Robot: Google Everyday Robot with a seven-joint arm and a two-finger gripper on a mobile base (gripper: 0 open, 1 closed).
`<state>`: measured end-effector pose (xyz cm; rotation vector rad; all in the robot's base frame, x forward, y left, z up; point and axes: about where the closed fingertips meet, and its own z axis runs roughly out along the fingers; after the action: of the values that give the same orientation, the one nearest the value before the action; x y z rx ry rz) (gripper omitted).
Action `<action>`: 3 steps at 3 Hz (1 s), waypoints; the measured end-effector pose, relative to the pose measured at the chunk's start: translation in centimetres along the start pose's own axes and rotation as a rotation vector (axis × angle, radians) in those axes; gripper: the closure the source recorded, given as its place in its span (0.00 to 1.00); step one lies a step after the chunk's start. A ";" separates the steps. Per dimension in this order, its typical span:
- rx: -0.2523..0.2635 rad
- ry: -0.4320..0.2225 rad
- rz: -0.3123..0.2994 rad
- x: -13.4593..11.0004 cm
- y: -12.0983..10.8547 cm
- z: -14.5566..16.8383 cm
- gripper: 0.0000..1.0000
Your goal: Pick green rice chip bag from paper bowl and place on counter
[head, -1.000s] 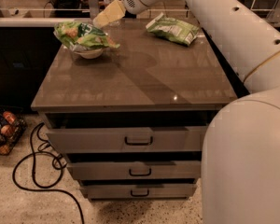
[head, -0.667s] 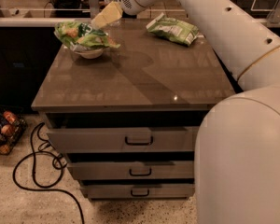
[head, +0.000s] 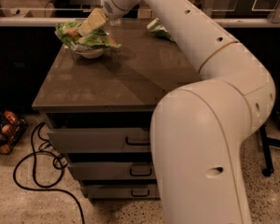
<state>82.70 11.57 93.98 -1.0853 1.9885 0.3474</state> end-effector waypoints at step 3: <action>-0.162 0.132 -0.062 -2.3 5.4 5.0 0.00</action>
Offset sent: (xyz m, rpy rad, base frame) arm 0.0319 0.0825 0.0195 -0.0937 0.1481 0.1838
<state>81.71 18.94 91.86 -1.2983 2.0649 0.4188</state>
